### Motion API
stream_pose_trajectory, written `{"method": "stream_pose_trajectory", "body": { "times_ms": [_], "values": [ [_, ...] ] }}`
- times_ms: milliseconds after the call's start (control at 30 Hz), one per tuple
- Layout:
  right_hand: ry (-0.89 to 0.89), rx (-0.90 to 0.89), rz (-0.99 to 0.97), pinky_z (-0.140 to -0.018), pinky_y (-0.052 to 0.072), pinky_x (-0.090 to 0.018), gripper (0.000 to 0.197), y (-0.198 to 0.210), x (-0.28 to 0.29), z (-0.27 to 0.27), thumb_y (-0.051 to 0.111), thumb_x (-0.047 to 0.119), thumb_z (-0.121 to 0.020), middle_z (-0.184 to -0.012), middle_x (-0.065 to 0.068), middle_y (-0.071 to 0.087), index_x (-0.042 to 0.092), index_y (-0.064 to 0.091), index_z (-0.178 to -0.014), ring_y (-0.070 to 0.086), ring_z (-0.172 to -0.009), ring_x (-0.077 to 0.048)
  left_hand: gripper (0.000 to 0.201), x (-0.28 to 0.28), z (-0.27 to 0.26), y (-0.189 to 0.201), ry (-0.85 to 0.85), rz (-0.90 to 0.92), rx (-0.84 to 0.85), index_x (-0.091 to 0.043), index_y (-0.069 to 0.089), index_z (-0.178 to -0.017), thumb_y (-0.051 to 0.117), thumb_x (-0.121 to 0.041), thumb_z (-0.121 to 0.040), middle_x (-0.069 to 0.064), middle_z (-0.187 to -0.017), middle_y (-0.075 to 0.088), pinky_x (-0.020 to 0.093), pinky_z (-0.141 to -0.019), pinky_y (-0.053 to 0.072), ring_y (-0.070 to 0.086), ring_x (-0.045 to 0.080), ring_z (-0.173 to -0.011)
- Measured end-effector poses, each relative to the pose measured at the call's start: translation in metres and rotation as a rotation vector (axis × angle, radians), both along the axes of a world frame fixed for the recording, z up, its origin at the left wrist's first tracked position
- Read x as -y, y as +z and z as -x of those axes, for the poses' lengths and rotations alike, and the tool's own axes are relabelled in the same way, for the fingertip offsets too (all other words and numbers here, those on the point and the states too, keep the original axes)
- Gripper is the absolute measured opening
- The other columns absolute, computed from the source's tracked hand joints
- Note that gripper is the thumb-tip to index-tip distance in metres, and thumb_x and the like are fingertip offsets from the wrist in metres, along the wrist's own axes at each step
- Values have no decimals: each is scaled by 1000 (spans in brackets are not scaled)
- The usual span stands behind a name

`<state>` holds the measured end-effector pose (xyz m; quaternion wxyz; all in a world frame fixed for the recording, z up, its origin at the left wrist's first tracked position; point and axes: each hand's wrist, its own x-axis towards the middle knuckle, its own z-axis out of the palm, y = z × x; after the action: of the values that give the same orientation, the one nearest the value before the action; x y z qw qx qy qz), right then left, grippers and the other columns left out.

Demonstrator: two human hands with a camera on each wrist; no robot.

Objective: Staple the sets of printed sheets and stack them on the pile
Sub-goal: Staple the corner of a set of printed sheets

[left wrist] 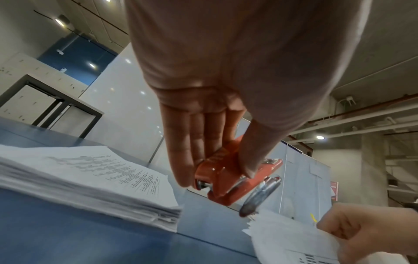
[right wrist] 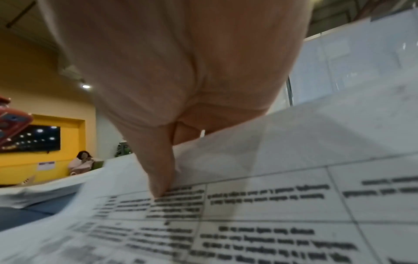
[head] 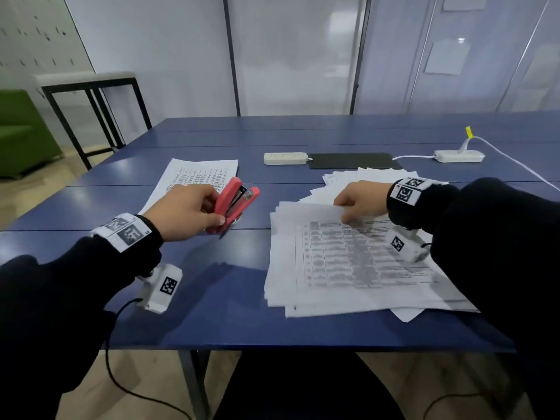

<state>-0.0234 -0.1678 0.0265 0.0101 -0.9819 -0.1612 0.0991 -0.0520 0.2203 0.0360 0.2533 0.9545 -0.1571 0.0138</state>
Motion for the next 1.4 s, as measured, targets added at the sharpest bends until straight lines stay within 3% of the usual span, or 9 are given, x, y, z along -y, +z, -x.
{"method": "stream_pose_trajectory", "body": {
  "times_ms": [67,200,333,533,633,800,1000,1133,1400],
  "values": [
    [-7,-19,-31,-81,46,-31,11,-5,-2,0,73,22,-90,-91,6,68,24,71,-101,62,-93,-22,19,3,1,-3,-25,-14,-16,-29,66,-95,80,-23,-84,-12,-80,76,43,-80,61,72,14,-79],
    [-18,124,-174,-108,41,-39,72,-9,-9,9,84,38,-84,-136,3,55,29,49,-146,50,-127,-23,18,18,4,-6,-76,-43,-28,-27,68,-97,79,-23,-85,-13,-77,76,40,-80,60,71,11,-76],
    [96,-51,-240,-116,36,-38,79,-20,-38,34,85,53,-78,-149,8,49,33,49,-146,45,-134,-14,21,42,4,-9,-121,-116,3,-30,67,-101,80,-27,-84,-15,-84,73,32,-83,55,67,5,-78],
    [79,-290,-286,-119,34,-42,110,-47,-33,41,90,63,-64,-155,15,42,40,32,-155,44,-139,-13,32,86,2,-12,-196,-217,59,-23,68,-114,78,-33,-86,-6,-101,74,34,-88,53,67,19,-95],
    [64,-357,-546,-121,33,-36,124,-53,-22,45,98,48,-61,-154,17,46,34,23,-159,45,-140,-6,34,108,1,-21,-225,-246,66,-23,67,-115,78,-36,-85,-6,-103,74,36,-85,54,66,20,-95],
    [-52,-337,-926,-124,31,-43,134,-69,-2,46,103,33,-56,-153,6,52,27,20,-161,44,-145,-7,33,137,-8,-26,-276,-292,78,-24,65,-111,79,-37,-84,-6,-101,72,30,-73,46,62,20,-90],
    [-93,-298,-824,-121,36,-41,138,-66,-4,47,102,46,-50,-149,9,54,29,22,-161,49,-138,-11,31,145,-13,-27,-392,-496,184,-23,62,-114,68,-37,-88,2,-98,71,36,-75,49,61,28,-87],
    [-108,-343,-813,-118,38,-32,123,-63,-5,48,98,20,-66,-148,7,52,25,22,-162,51,-135,-9,30,147,-12,-26,-438,-609,228,-23,60,-113,65,-38,-88,2,-90,67,35,-71,48,56,28,-78],
    [-112,-388,-833,-110,36,-15,111,-59,-10,49,93,10,-70,-154,13,46,20,28,-160,45,-140,-4,28,143,-16,-29,-463,-641,166,-20,58,-107,66,-37,-85,0,-83,56,37,-67,50,58,28,-78]
  ]
}}
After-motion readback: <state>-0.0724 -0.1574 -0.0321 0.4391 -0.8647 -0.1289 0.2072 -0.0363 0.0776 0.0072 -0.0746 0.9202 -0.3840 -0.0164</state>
